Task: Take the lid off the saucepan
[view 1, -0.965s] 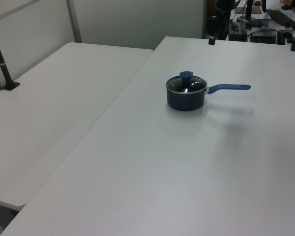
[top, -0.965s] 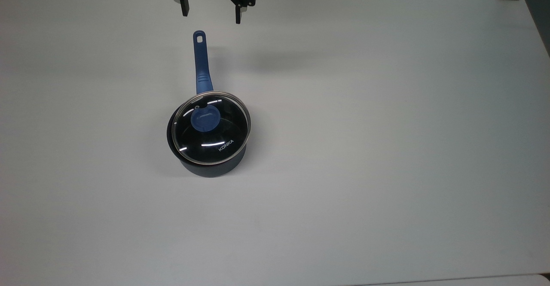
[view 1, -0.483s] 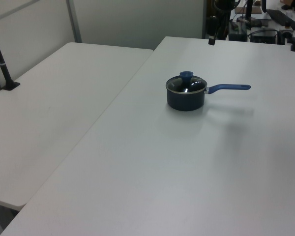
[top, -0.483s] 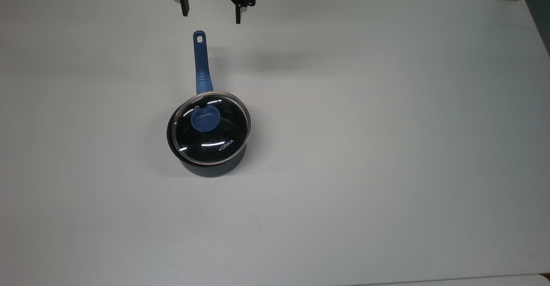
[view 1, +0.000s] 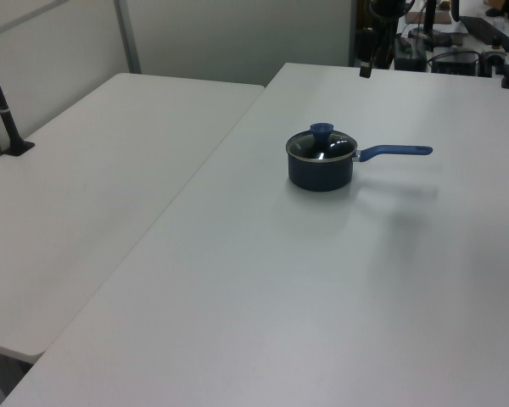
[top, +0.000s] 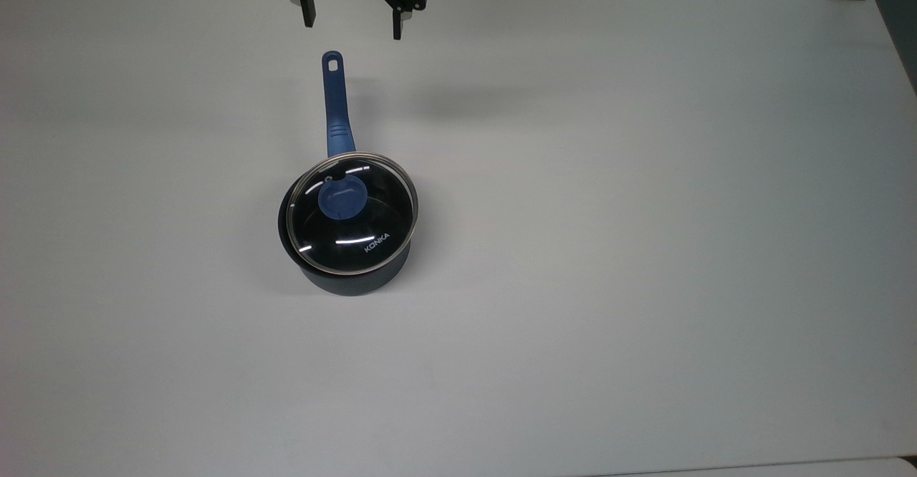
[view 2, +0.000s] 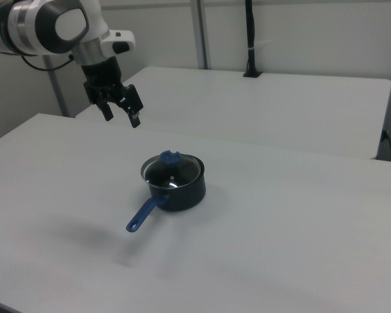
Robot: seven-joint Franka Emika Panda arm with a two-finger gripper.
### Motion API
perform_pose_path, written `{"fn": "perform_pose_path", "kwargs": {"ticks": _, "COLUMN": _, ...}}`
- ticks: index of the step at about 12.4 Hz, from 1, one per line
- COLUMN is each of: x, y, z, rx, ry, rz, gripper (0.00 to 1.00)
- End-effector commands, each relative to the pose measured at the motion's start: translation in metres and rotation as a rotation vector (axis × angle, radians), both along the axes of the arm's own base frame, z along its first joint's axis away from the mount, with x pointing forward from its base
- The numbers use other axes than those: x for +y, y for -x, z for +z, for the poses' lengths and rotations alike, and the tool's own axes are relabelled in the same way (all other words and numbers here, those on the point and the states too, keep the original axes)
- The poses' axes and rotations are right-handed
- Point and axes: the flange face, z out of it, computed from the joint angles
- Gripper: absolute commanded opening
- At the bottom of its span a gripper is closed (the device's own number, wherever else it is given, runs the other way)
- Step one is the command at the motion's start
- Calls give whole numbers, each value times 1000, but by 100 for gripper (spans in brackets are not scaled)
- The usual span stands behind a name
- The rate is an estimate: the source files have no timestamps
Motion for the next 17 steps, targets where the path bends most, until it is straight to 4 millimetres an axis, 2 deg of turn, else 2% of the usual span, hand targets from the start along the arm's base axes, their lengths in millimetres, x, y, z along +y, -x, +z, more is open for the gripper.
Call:
{"fn": "perform_pose_path", "kwargs": {"ticks": 1, "x": -8, "y": 3, "z": 6, "rx": -23, "ry": -23, "rz": 10, "gripper": 100}}
{"fn": "perform_pose_path", "kwargs": {"ticks": 4, "x": -9, "y": 3, "z": 3, "rx": -12, "ry": -12, "rz": 47, "gripper": 100}}
{"fn": "perform_pose_path", "kwargs": {"ticks": 6, "x": -18, "y": -2, "z": -9, "rx": 20, "ry": 26, "rz": 278, "gripper": 100}}
{"fn": "perform_pose_path", "kwargs": {"ticks": 7, "x": -26, "y": -3, "z": -10, "rx": 23, "ry": 31, "rz": 321, "gripper": 100}}
{"fn": "perform_pose_path", "kwargs": {"ticks": 10, "x": -41, "y": -24, "z": -29, "rx": -18, "ry": 32, "rz": 296, "gripper": 100}}
{"fn": "perform_pose_path", "kwargs": {"ticks": 12, "x": -42, "y": -54, "z": -74, "rx": -29, "ry": 50, "rz": 289, "gripper": 100}}
{"fn": "perform_pose_path", "kwargs": {"ticks": 15, "x": -36, "y": -80, "z": -118, "rx": -75, "ry": 32, "rz": 155, "gripper": 100}}
{"fn": "perform_pose_path", "kwargs": {"ticks": 17, "x": -30, "y": -90, "z": -135, "rx": -107, "ry": 25, "rz": 89, "gripper": 100}}
